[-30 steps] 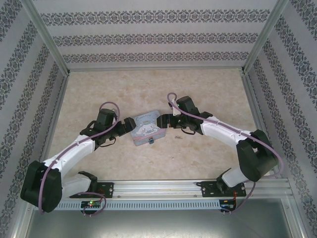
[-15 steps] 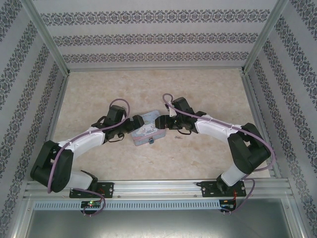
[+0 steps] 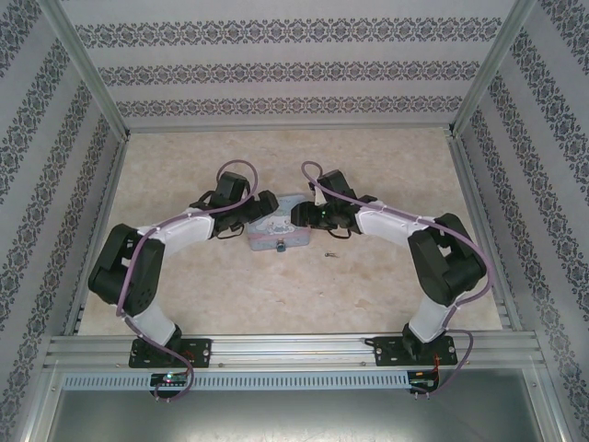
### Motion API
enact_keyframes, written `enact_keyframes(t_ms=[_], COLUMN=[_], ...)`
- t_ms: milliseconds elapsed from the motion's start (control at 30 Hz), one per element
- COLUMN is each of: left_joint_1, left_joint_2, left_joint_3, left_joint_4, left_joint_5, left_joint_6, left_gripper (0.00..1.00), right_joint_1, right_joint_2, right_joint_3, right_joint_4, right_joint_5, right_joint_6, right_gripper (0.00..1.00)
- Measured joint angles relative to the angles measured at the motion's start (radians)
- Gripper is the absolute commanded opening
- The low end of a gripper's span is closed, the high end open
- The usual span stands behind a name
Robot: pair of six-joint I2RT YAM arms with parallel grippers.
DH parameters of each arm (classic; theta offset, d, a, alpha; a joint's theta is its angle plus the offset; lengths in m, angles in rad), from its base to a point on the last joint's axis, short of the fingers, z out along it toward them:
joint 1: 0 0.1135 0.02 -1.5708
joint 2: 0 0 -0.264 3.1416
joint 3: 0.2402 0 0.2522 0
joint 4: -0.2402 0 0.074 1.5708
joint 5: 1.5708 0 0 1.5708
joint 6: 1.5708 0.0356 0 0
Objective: Unlock the padlock with the key
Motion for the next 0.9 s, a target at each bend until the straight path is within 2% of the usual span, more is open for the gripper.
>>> enact_keyframes(t_ms=[267, 433, 500, 633, 900], left_joint_1=[0.023, 0.031, 0.032, 0.051, 0.164], left_joint_2=[0.133, 0.157, 0.157, 0.132, -0.071], left_joint_3=[0.151, 0.177, 0.176, 0.146, 0.051], left_joint_4=[0.000, 0.002, 0.002, 0.021, -0.004], left_joint_5=[-0.028, -0.019, -0.007, 0.034, 0.055], left_joint_6=[0.034, 0.040, 0.044, 0.051, 0.085], left_gripper=[1.00, 1.00, 1.00, 1.00, 1.00], right_joint_1=[-0.042, -0.057, -0.065, -0.093, -0.094], right_joint_2=[0.092, 0.104, 0.101, 0.035, -0.192], right_joint_3=[0.111, 0.129, 0.127, 0.096, -0.010], right_joint_4=[-0.007, 0.000, 0.005, 0.008, -0.090], right_joint_5=[0.005, -0.002, -0.009, -0.024, 0.012], right_joint_6=[0.042, 0.058, 0.064, 0.064, -0.008], right_gripper=[0.60, 0.73, 0.75, 0.78, 0.78])
